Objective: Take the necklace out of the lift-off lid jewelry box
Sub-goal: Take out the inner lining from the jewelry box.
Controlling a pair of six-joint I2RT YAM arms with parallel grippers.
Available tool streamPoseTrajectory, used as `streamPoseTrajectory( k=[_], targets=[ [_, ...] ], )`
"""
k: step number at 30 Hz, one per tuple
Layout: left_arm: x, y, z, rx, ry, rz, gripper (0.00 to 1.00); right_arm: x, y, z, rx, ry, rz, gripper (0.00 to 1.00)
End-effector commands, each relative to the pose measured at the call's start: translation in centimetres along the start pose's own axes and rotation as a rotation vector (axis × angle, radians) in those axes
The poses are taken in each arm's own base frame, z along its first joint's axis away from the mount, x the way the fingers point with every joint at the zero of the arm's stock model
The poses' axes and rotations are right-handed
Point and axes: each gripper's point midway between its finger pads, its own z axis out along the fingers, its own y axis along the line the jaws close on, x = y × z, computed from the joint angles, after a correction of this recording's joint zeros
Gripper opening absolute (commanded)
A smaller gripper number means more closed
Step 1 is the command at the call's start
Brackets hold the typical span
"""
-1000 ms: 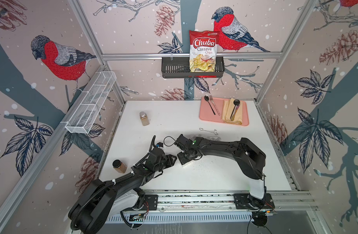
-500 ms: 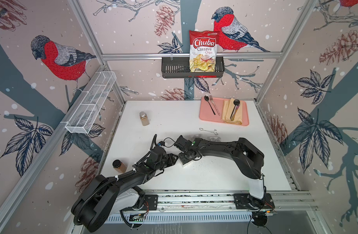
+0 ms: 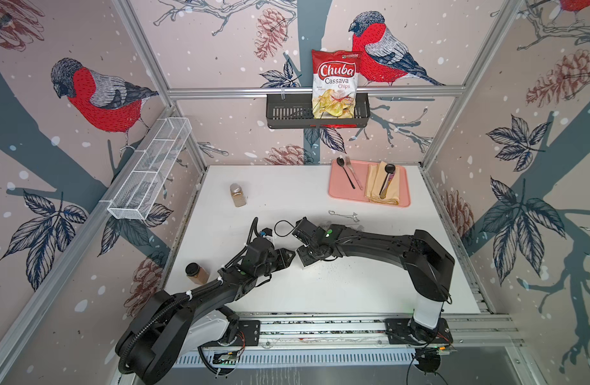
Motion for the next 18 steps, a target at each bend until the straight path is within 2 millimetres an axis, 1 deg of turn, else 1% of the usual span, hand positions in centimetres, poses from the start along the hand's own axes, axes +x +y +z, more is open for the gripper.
streamPoseTrajectory(
  k=[1, 4, 6, 9, 13, 18],
  targets=[
    [-0.8, -1.4, -0.3, 0.064, -0.034, 0.018, 0.36, 0.4, -0.6, 0.6, 0.026, 0.013, 0.006, 0.31],
    [-0.7, -2.5, -0.6, 0.127, -0.038, 0.018, 0.35, 0.6, -0.5, 0.9, 0.018, 0.016, 0.006, 0.31],
    [-0.6, -2.7, -0.6, 0.143, -0.032, 0.022, 0.35, 0.5, -0.4, 0.8, 0.013, 0.011, 0.008, 0.31],
    [-0.5, -2.3, -0.2, 0.135, -0.030, 0.014, 0.35, 0.2, -0.3, 0.5, 0.010, -0.003, 0.011, 0.30],
    [0.0, -2.1, 0.9, 0.142, 0.009, 0.010, 0.33, -0.2, 0.1, 0.0, -0.021, -0.026, 0.016, 0.29],
    [0.1, -1.0, 2.0, 0.088, 0.030, 0.001, 0.32, -0.2, 0.3, -0.4, -0.049, -0.047, 0.023, 0.28]
  ],
)
